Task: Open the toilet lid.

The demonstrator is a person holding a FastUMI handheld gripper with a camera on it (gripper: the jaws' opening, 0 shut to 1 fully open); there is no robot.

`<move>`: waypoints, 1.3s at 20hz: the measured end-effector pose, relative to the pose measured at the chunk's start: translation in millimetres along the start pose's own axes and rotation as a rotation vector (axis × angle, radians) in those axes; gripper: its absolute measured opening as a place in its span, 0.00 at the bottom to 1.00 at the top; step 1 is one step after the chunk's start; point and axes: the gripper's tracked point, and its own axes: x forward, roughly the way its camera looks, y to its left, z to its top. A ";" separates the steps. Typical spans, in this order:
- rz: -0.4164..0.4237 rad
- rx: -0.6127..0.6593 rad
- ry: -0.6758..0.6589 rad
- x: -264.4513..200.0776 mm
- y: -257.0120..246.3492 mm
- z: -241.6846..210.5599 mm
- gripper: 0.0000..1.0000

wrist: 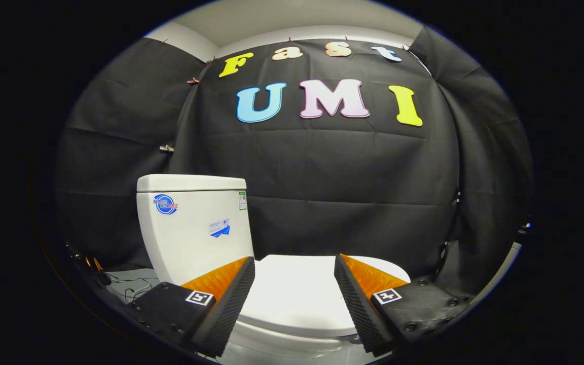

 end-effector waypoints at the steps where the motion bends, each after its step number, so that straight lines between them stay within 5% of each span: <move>1: -0.001 0.002 -0.001 -0.1 -0.6 0.4 0.98; 19: -0.001 0.009 0.006 0.6 -1.3 -1.6 0.98; 26: -0.016 0.040 0.107 12.7 -9.3 -21.8 0.98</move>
